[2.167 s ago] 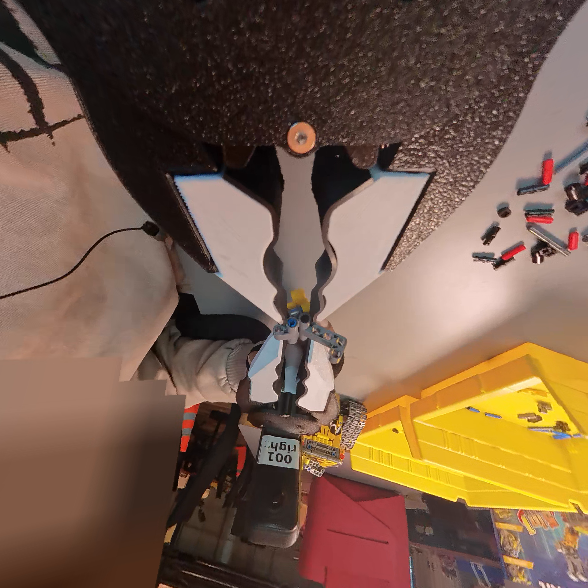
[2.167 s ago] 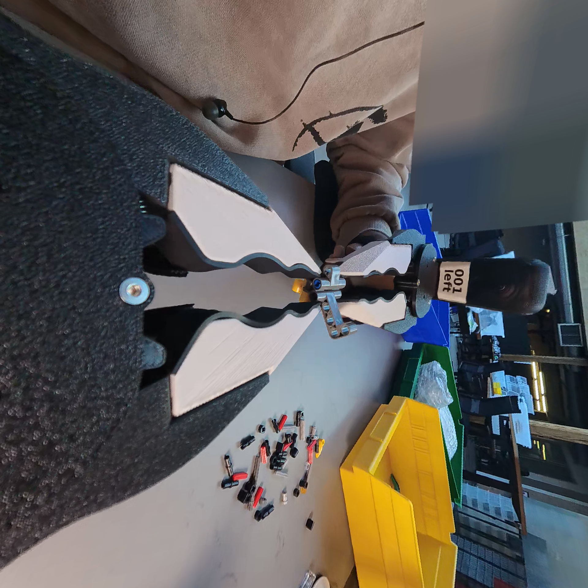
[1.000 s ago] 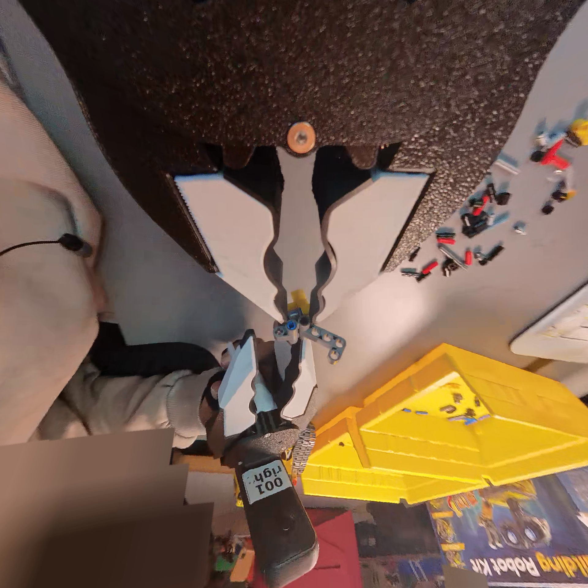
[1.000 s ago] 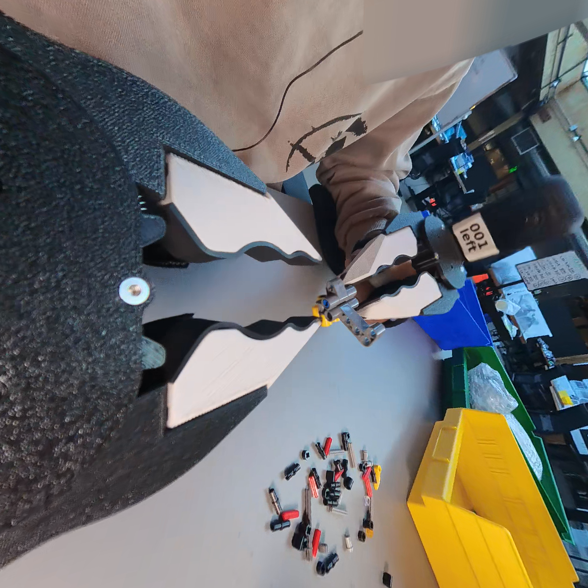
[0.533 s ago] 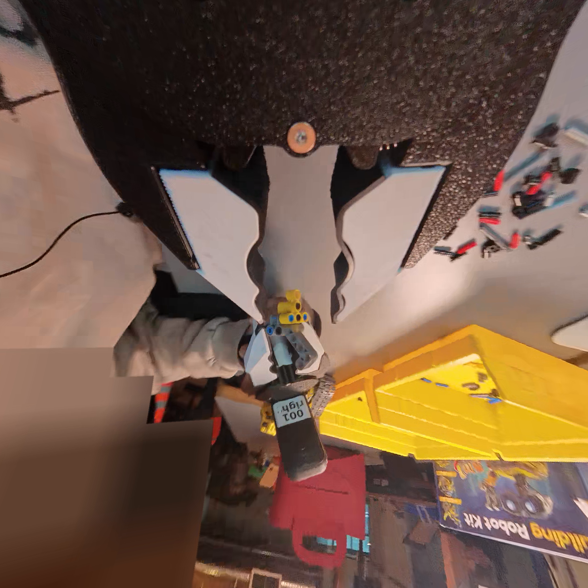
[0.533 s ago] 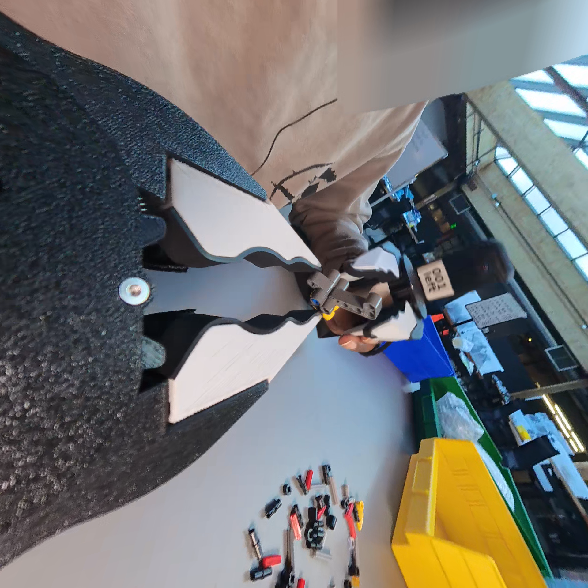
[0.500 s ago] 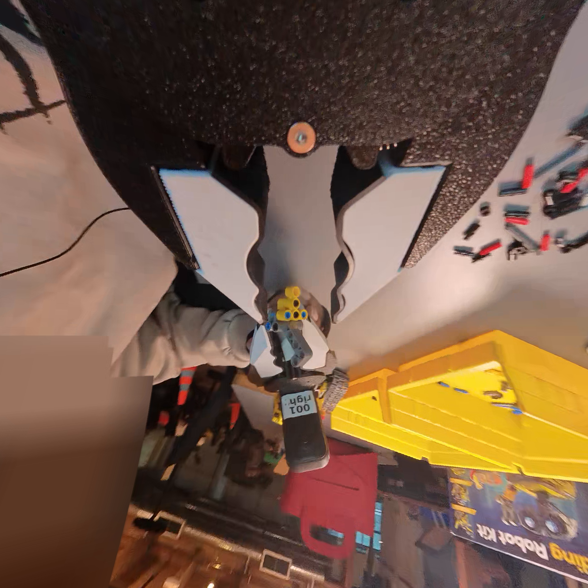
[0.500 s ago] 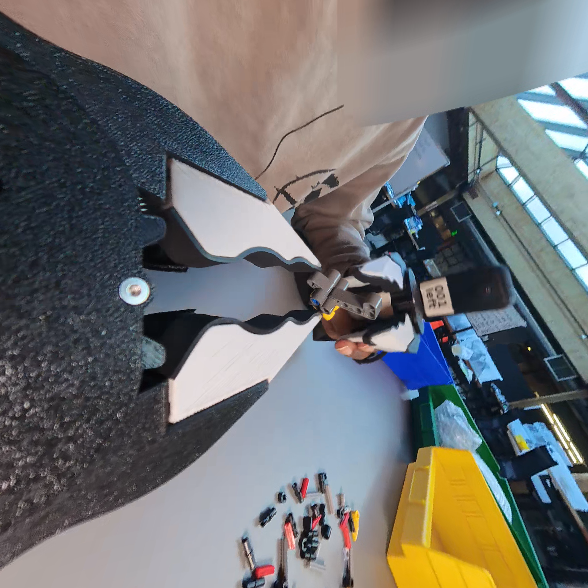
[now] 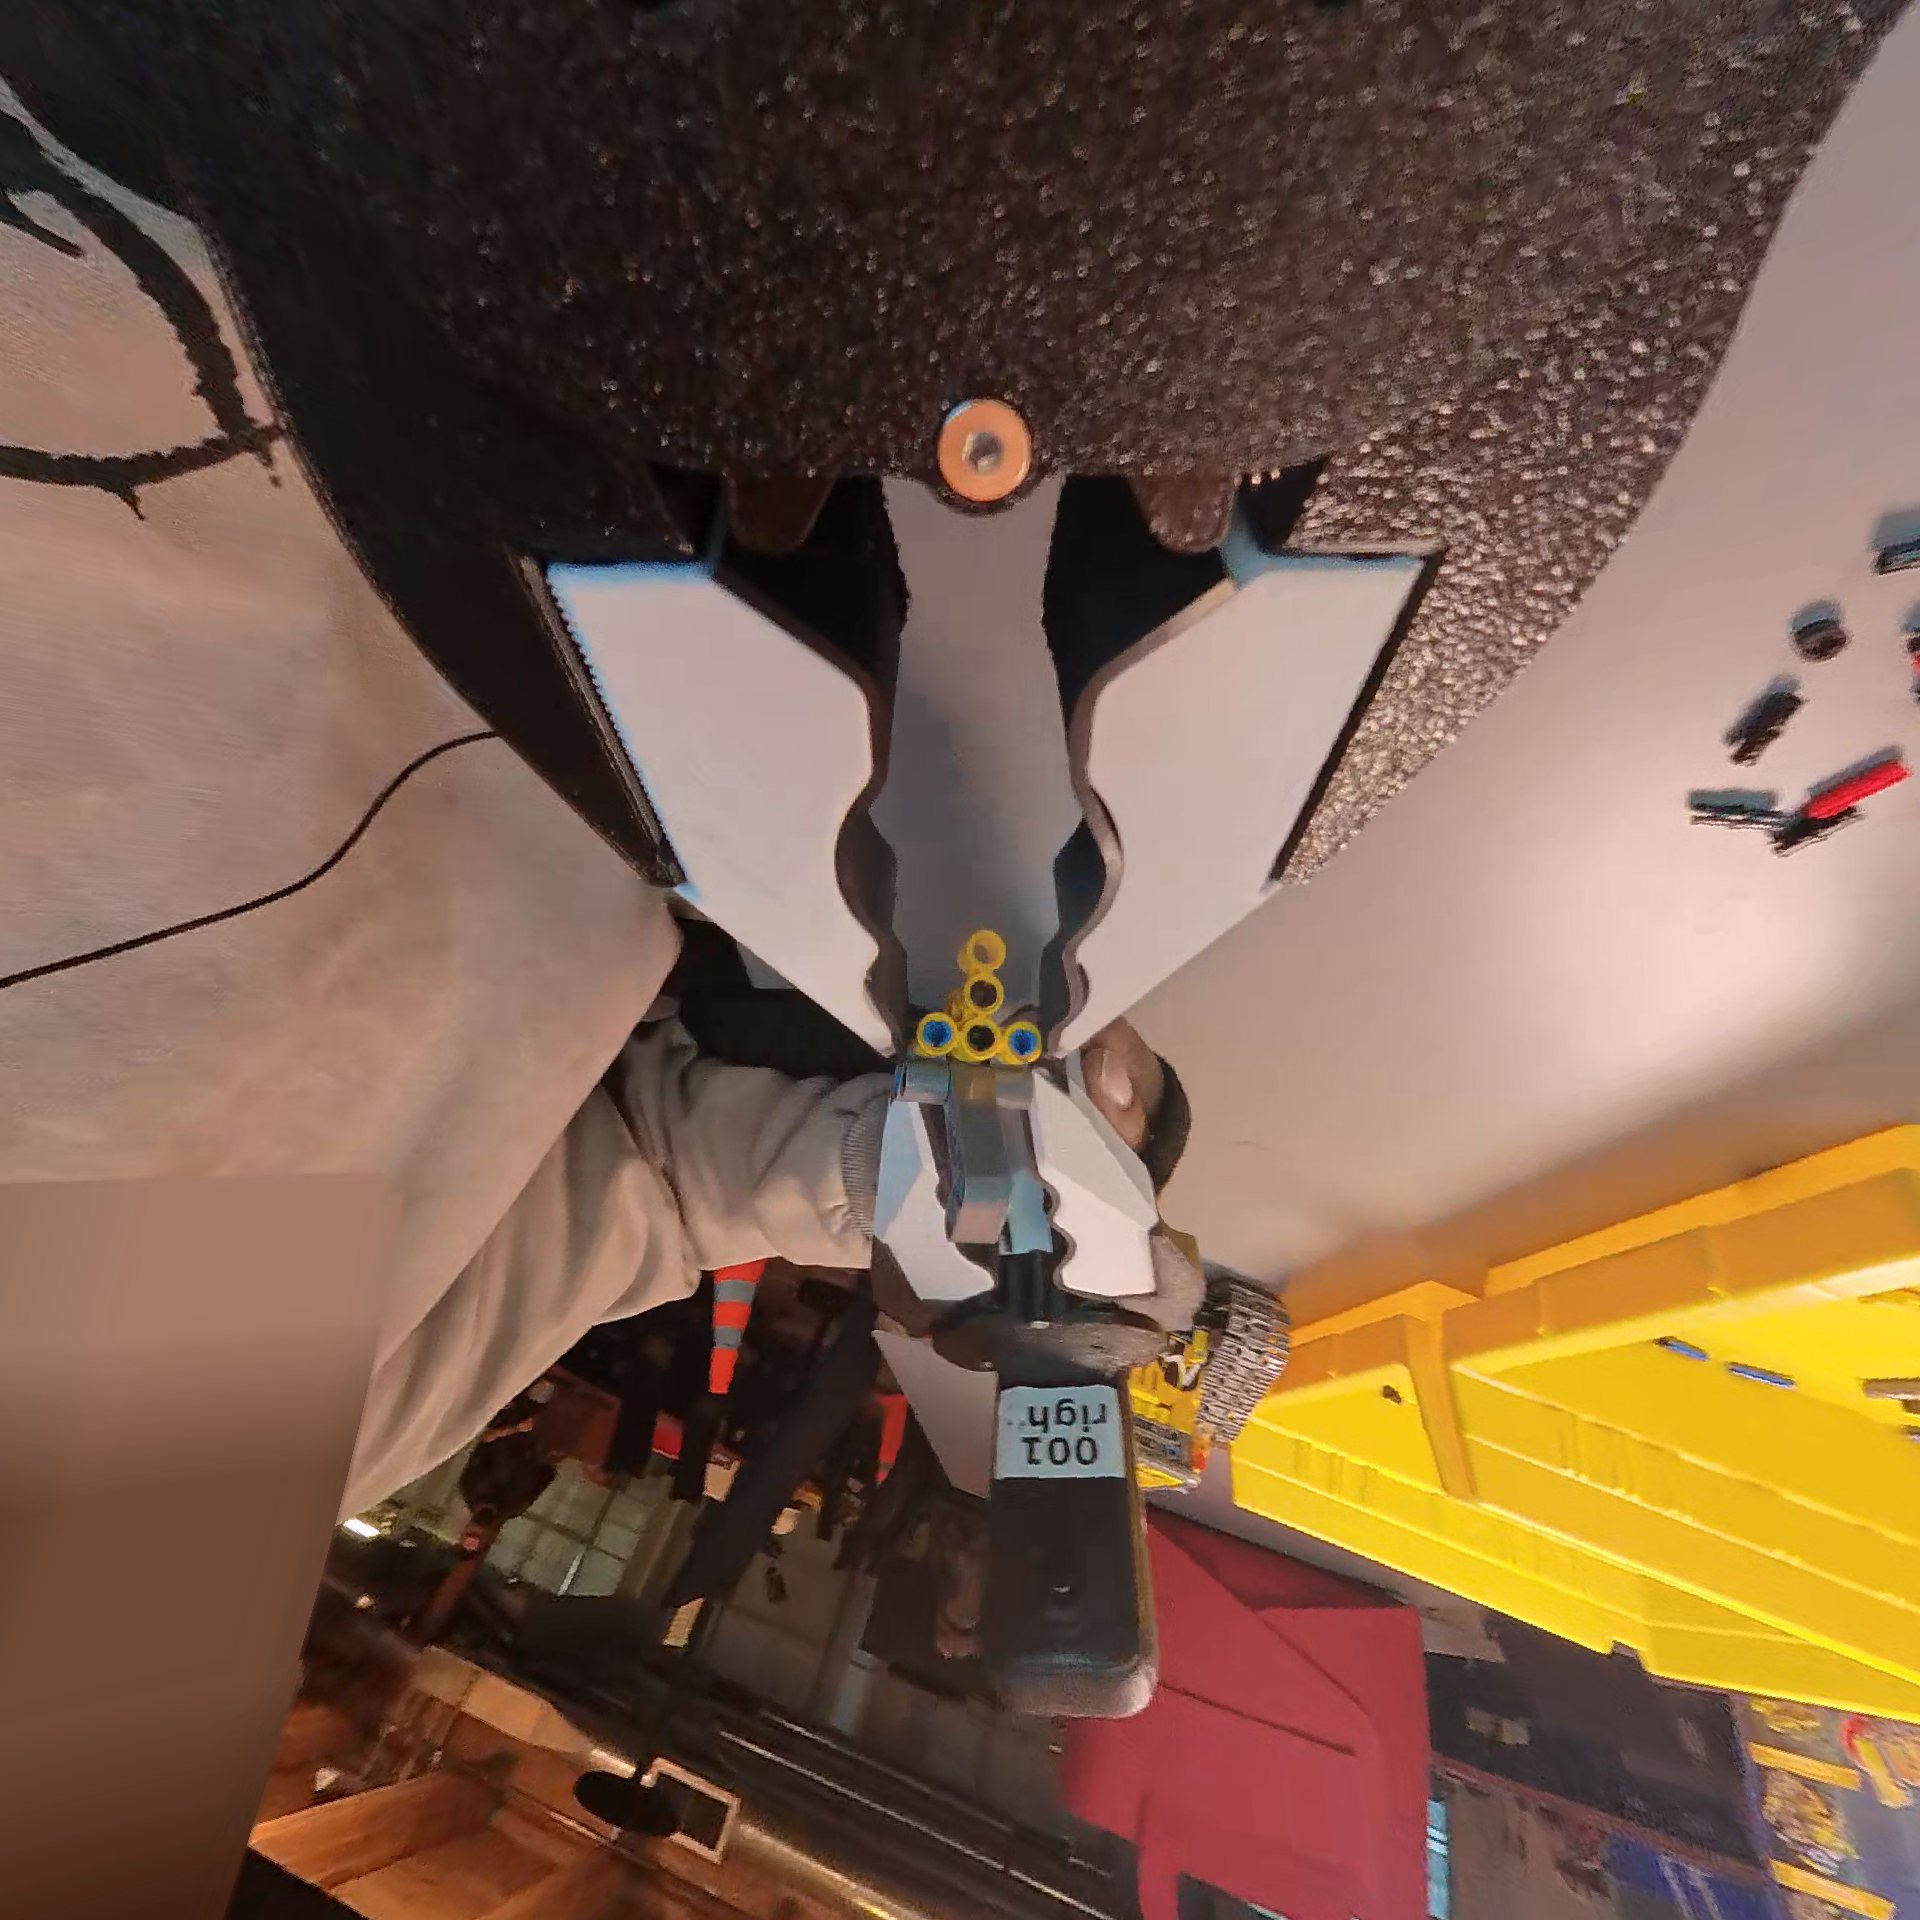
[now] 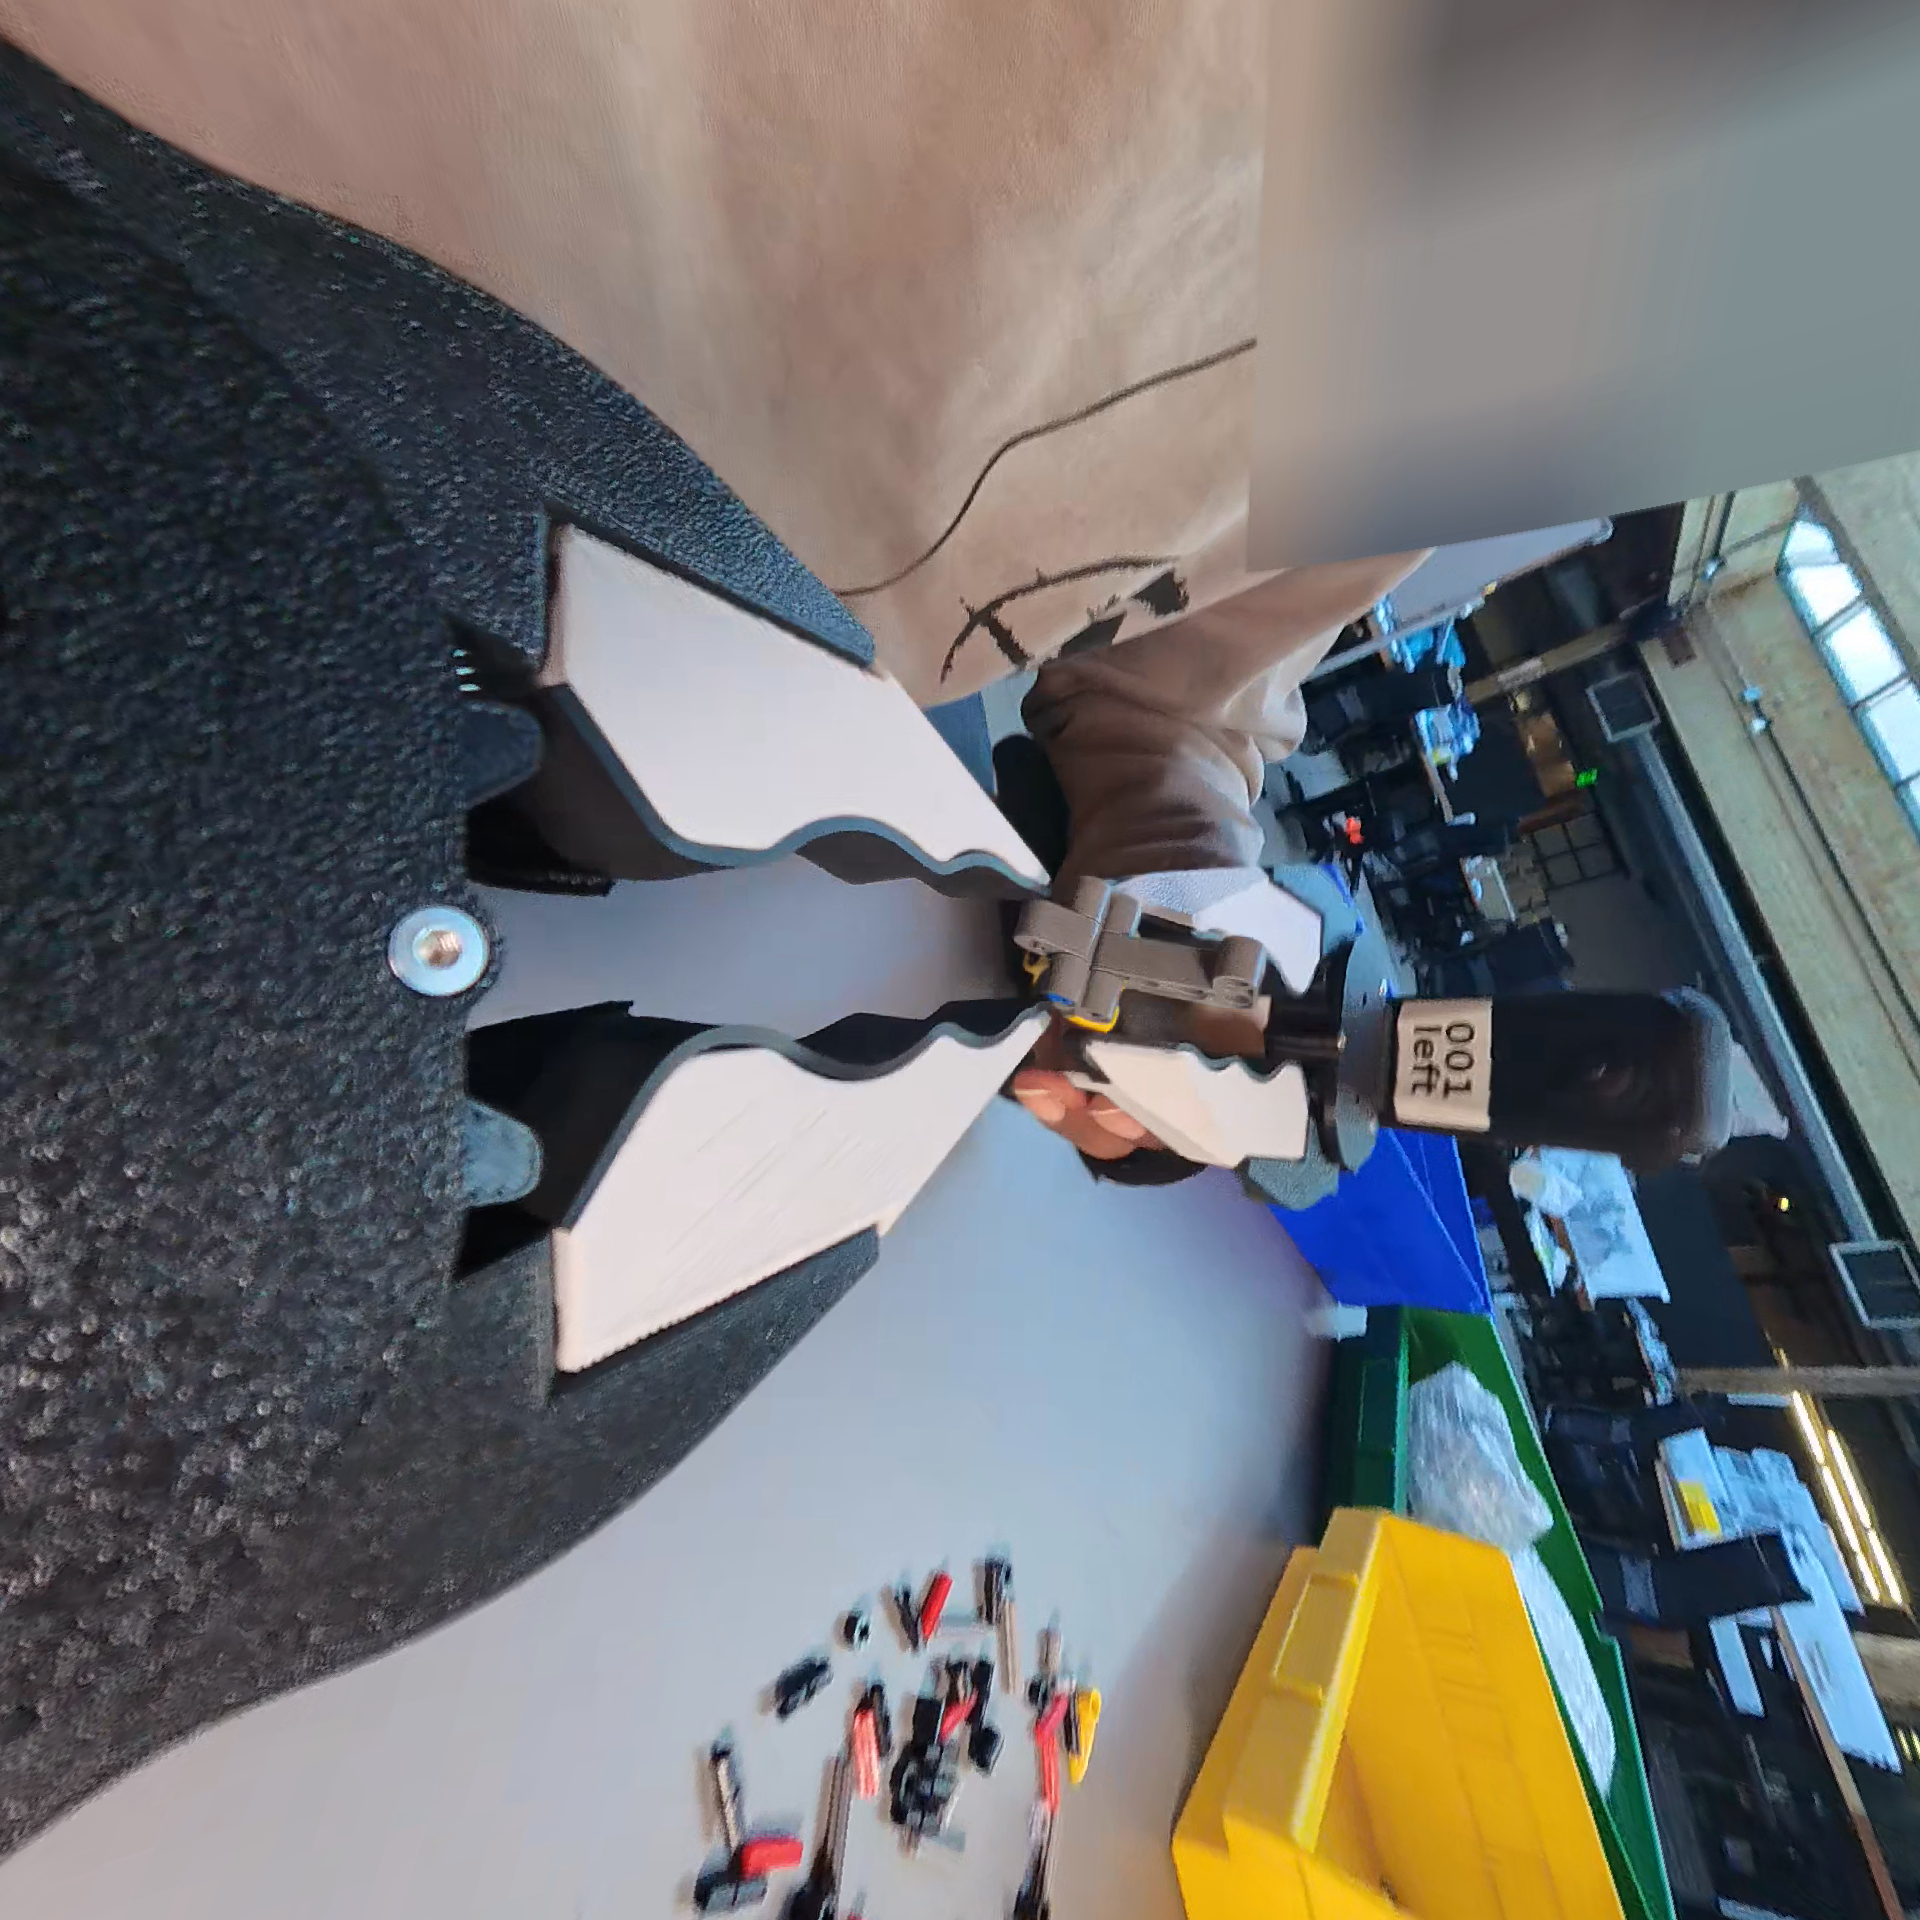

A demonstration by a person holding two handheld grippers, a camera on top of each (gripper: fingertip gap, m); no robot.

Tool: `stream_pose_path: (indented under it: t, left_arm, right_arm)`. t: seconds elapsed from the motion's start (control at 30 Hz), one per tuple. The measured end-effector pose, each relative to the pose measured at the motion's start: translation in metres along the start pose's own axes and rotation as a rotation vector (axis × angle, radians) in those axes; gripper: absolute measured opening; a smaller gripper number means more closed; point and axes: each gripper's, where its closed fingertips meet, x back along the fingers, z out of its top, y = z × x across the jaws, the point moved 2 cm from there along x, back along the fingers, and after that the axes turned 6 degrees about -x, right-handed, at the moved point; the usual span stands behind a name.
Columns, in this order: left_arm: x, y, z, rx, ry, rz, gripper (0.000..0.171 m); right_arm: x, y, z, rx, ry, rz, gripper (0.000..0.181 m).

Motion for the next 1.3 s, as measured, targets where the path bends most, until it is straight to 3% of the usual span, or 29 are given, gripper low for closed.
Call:
stream_pose_path:
  t: [0.1, 0.27, 0.47, 0.73, 1.3]
  left_arm:
    - [0.001, -0.009, 0.000, -0.087, -0.017, 0.101, 0.025]
    - [0.001, -0.016, -0.003, -0.216, -0.063, 0.211, 0.025]
    - [-0.002, -0.001, -0.009, -0.218, -0.078, 0.094, 0.030]
    - [-0.008, 0.005, -0.036, -0.378, -0.296, 0.084, 0.024]
    - [-0.002, 0.003, -0.011, -0.263, -0.125, 0.072, 0.023]
  right_arm:
    - [-0.004, 0.007, 0.000, 0.043, -0.012, -0.090, 0.026]
    - [-0.003, 0.019, 0.001, 0.148, -0.041, -0.238, 0.006]
    - [-0.007, 0.004, -0.003, 0.242, -0.080, -0.184, 0.005]
    - [-0.007, 0.003, -0.030, 0.320, -0.284, -0.181, 0.005]
    - [-0.003, 0.001, -0.009, 0.266, -0.136, -0.129, 0.005]
